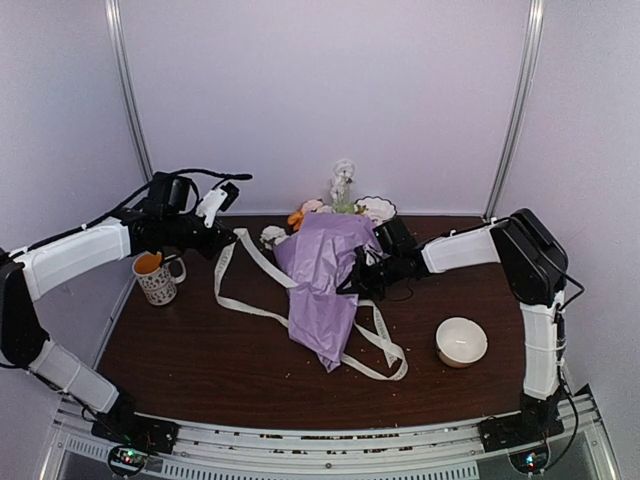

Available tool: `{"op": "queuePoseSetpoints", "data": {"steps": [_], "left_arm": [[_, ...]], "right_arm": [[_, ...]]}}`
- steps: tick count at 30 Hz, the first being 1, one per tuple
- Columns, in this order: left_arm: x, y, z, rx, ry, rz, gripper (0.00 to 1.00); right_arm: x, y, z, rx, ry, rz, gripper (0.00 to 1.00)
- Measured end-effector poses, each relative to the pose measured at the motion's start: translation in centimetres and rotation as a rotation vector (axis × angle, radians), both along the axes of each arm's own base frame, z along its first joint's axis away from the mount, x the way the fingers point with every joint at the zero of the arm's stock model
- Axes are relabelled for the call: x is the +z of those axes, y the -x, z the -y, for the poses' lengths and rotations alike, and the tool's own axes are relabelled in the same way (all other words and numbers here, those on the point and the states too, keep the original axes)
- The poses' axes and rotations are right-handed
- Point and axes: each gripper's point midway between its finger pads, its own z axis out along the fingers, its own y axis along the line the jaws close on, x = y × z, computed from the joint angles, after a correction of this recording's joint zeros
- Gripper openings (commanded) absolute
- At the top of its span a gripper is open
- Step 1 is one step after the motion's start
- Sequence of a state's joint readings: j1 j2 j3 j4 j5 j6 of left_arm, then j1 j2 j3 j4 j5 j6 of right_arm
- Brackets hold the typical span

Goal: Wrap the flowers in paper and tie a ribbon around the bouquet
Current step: Adjust the ribbon at the center of the board, then place the tied bouquet with the ribbon.

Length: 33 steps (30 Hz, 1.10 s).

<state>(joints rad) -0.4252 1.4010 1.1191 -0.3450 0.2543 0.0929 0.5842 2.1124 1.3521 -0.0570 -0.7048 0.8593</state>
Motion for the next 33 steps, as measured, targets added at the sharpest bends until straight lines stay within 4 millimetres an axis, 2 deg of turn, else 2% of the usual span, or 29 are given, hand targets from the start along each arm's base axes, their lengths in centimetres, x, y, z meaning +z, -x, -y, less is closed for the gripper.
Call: {"op": "queuePoseSetpoints", "data": {"steps": [6,9,13,15,18,20,22,24,26,29,31,33], "left_arm": [[-3.1,-4.1,-2.2,0.171,-0.028,-0.024,0.0],[-5.4,-6.0,-3.2,0.232,-0.048,-0.044,0.0],[-7.6,-8.1,-3.4,0.269,-0.066,-0.059,0.0],[-7.5,-9.2,-3.1,0.276,-0.062,-0.048,0.0],[-5.0,-10.6,-2.3,0.271,-0.021,-0.002,0.0],[-1.6,-11.6,-1.5,0.259,0.044,0.058,0.0],[2.3,-11.5,-0.5,0.229,0.119,0.122,0.0],[5.6,-10.4,0.6,0.19,0.177,0.173,0.0],[9.0,-8.6,2.7,0.113,0.235,0.218,0.0],[13.2,-4.8,8.4,-0.081,0.33,0.26,0.0],[13.7,-2.7,11.8,-0.202,0.383,0.24,0.0],[12.3,-1.5,14.7,-0.286,0.427,0.179,0.0]], "right_arm": [[0.9,1.8,-0.3,0.023,0.0,0.002,0.0],[1.1,3.2,-0.7,0.042,0.001,-0.006,0.0],[1.6,4.6,-1.5,0.068,-0.003,-0.006,0.0],[1.8,5.0,-1.9,0.079,-0.004,-0.002,0.0],[1.7,5.4,-2.3,0.087,-0.001,-0.004,0.0],[1.3,5.5,-2.4,0.085,0.001,-0.013,0.0],[0.6,5.4,-2.5,0.078,0.003,-0.027,0.0],[-0.4,5.3,-2.5,0.074,0.008,-0.042,0.0],[-1.2,5.3,-2.6,0.072,0.014,-0.051,0.0],[-1.7,5.3,-2.6,0.072,0.019,-0.052,0.0],[-1.8,5.1,-2.5,0.07,0.028,-0.044,0.04],[-1.9,5.0,-2.4,0.07,0.041,-0.034,0.07]]}}
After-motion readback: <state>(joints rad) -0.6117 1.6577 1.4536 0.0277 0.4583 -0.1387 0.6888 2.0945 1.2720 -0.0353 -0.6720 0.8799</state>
